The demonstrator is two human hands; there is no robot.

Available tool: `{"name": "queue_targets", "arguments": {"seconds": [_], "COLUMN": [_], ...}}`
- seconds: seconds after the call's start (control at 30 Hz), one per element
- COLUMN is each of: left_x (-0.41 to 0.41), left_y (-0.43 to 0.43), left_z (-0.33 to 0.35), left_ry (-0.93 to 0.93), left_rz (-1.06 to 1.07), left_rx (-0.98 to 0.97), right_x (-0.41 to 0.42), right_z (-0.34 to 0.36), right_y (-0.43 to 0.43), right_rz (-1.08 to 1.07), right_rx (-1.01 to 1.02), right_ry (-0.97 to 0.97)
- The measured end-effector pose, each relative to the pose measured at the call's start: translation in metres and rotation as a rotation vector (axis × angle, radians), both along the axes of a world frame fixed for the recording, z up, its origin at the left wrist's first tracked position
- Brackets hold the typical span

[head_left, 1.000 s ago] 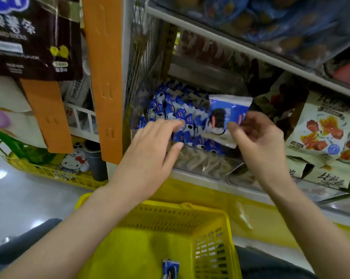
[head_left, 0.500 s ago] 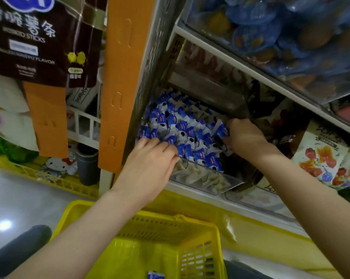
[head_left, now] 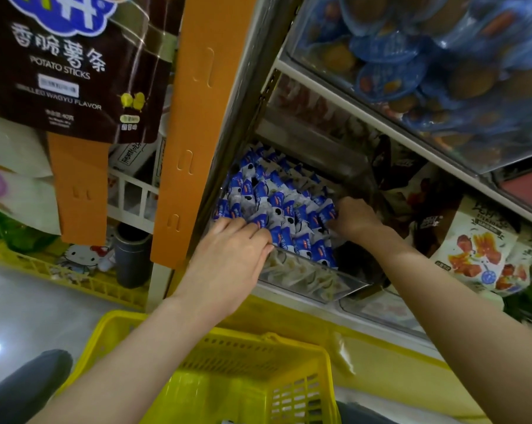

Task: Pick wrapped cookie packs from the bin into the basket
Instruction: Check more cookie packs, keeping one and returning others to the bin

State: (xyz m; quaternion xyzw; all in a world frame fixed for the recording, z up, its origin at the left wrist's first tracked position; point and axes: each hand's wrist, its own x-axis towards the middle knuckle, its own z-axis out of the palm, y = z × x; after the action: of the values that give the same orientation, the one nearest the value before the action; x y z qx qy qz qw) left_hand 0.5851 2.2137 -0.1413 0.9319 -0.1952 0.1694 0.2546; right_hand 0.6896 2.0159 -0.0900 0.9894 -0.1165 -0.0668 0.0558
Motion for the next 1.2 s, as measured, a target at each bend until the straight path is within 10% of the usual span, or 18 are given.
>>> {"name": "queue_targets", "arguments": {"seconds": [0.3,0.5,0.63,1.2], "left_x": [0.002,0.002,0.003,0.006], "left_y": [0.006,0.01,0.012,0.013], "left_z": [0.0,0.0,0.002,-0.001], "left_ry": [-0.024,-0.022,-0.014,-0.017], "left_rz": [0.019,0.012,-0.019,-0.029], "left_rx": [0.012,0.027,0.031,0.066], "right_x": [0.007,0.015,0.044,0.086], "right_z": [-0.001,-0.002,-0.011,-0.023], "right_y": [-0.002,0.026,0.062,0.1], "right_rz": [-0.011,0.291,0.415,0.242], "right_rx": [0.074,0.211,0.536,0.486], "right_ry": [0.194,-0.228,-0.22,-0.303]}}
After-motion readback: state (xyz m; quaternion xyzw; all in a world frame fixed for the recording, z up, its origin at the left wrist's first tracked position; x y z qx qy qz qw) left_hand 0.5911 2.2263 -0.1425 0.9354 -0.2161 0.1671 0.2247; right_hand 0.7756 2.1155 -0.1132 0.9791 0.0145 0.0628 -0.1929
